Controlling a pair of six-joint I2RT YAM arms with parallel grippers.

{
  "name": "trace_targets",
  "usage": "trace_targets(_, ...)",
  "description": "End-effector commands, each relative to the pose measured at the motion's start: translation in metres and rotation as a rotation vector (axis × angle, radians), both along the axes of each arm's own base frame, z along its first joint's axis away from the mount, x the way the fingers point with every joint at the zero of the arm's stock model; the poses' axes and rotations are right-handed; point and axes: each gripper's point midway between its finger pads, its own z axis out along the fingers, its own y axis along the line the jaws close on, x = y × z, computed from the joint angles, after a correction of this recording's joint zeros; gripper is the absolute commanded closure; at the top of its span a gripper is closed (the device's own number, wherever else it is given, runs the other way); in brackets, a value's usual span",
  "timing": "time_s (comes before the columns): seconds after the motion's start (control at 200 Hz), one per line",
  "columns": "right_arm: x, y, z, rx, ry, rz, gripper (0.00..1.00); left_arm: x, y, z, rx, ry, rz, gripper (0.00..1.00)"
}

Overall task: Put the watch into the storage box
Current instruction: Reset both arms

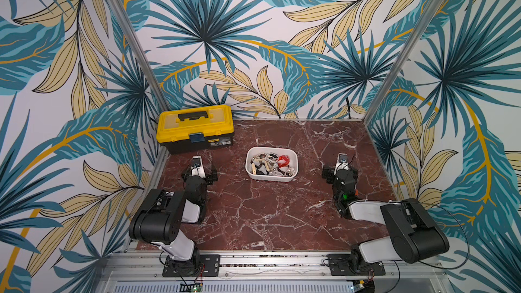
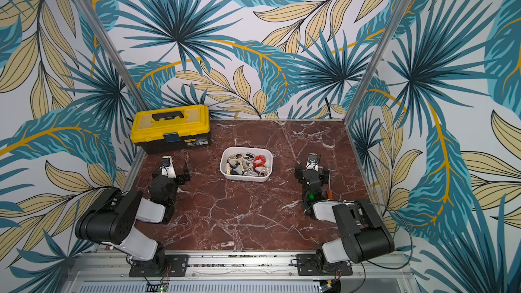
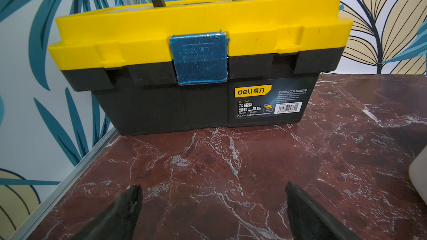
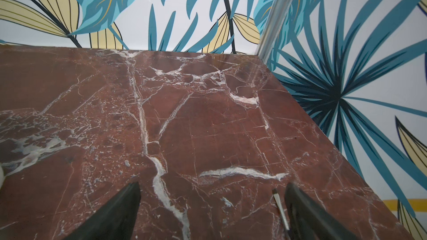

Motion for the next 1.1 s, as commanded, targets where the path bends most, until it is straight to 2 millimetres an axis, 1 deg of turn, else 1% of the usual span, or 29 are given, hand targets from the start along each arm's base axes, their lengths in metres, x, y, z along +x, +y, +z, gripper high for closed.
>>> trace_targets(0.0,0.012,-0.005,0.017,0.037,-0.046,-0.003,0.0,0.017,-0.002,0.012,0.008,-0.006,-0.029,0.0)
trace_targets(0.075,0.023,-0.007,0.01,0.059,0.016,0.011,0.0,0.02,0.0,0.01,-0.002,0.019,-0.025,0.0)
trace_targets(0.14,0.027,-0.013,0.007,0.089,0.035,0.006,0.0,0.02,0.0,0.01,-0.001,0.014,-0.029,0.0)
trace_targets(0.2,0.026,-0.018,0.005,0.121,0.034,-0.002,0.0,0.021,0.001,0.01,-0.006,0.021,-0.03,0.0)
trace_targets(0.351,0.024,-0.017,0.005,0.123,0.025,0.006,0.0,0.021,0.001,0.01,-0.008,0.021,-0.03,0.0)
trace_targets(0.376,0.023,-0.016,0.006,0.131,0.004,0.013,0.0,0.021,0.002,0.01,-0.007,0.019,-0.028,0.0)
trace_targets(0.411,0.016,-0.017,-0.001,0.129,-0.017,0.017,0.0,0.021,0.001,0.01,-0.008,0.02,-0.03,0.0)
trace_targets(0.431,0.017,-0.018,0.005,0.11,-0.075,0.02,0.0,0.021,0.001,0.01,-0.008,0.02,-0.032,0.0)
trace_targets(0.446,0.016,-0.019,0.006,0.105,-0.094,0.014,0.0,0.021,0.001,0.01,-0.009,0.019,-0.03,0.0)
trace_targets(0.481,0.014,-0.021,0.0,0.114,-0.06,-0.002,0.0,0.02,0.001,0.01,-0.008,0.016,-0.03,0.0)
trace_targets(0.521,0.015,-0.023,-0.001,0.139,-0.021,-0.029,0.0,0.02,0.003,0.01,-0.01,0.014,-0.022,0.0)
trace_targets(0.556,0.017,-0.024,0.002,0.126,-0.044,-0.024,0.0,0.019,0.004,0.01,-0.012,0.012,-0.014,0.0)
trace_targets(0.596,0.017,-0.023,0.001,0.113,-0.053,-0.013,0.0,0.019,0.005,0.01,-0.012,0.012,-0.012,0.0)
trace_targets(0.671,0.015,-0.024,0.0,0.129,-0.033,-0.025,0.0,0.02,0.005,0.01,-0.013,0.014,-0.009,0.0)
trace_targets(1.097,0.015,-0.024,0.001,0.128,-0.039,-0.026,0.0,0.021,0.01,0.01,-0.02,0.019,0.018,0.0)
